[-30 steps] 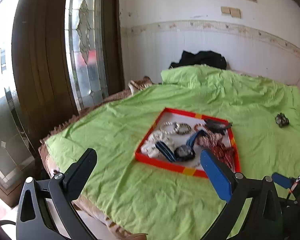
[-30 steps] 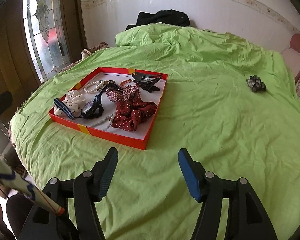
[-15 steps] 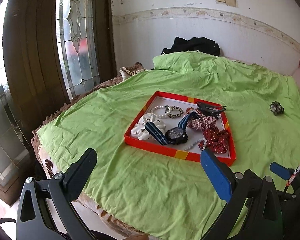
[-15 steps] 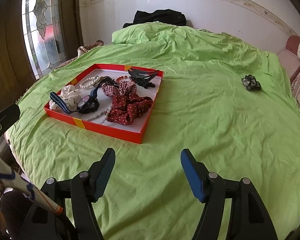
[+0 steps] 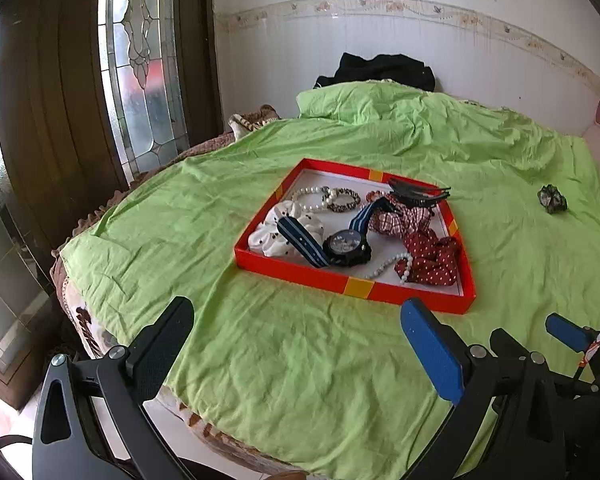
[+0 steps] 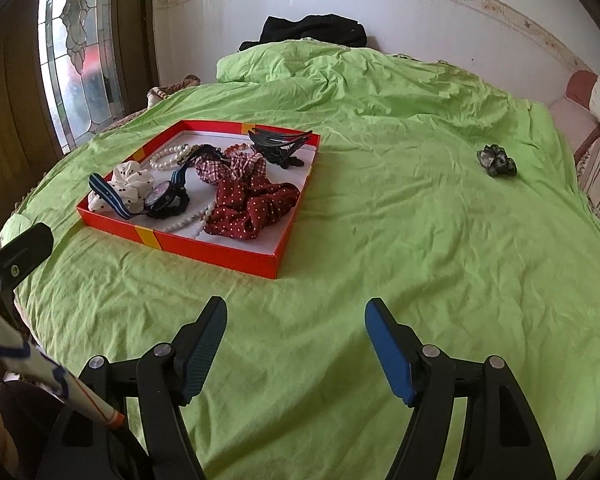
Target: Organize jewelry
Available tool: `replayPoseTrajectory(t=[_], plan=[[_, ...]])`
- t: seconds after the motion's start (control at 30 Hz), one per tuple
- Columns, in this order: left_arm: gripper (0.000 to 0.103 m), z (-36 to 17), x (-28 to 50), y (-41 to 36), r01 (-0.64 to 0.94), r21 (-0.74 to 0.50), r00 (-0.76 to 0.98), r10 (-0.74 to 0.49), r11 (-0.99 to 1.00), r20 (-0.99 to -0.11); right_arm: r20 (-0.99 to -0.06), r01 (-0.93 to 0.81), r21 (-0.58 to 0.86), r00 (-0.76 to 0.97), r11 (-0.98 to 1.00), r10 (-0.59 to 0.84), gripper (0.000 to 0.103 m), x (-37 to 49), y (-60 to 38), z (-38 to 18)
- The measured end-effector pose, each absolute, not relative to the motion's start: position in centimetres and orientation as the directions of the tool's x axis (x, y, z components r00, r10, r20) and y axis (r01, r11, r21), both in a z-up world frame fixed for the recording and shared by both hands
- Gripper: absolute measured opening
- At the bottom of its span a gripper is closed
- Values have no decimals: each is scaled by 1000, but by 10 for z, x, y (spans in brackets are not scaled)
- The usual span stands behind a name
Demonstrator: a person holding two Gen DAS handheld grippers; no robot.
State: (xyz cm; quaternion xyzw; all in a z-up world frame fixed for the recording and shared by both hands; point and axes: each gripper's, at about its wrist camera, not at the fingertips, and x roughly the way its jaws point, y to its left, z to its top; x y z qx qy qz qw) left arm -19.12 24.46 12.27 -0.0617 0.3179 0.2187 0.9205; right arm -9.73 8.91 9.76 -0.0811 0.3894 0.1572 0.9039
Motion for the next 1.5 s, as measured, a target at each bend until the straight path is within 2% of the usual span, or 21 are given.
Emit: replayPoseTrajectory(t=[0.6,1.5], plan=[[103,98,-181,254,-429,10,684,332,903,-650,-709,-352,-70,675,933,202,78,-103,96,94],[103,87,-177,262,-436,-15,676,317,900,-665,-715,-372,-93,670,923,198,79,-101,108,90]])
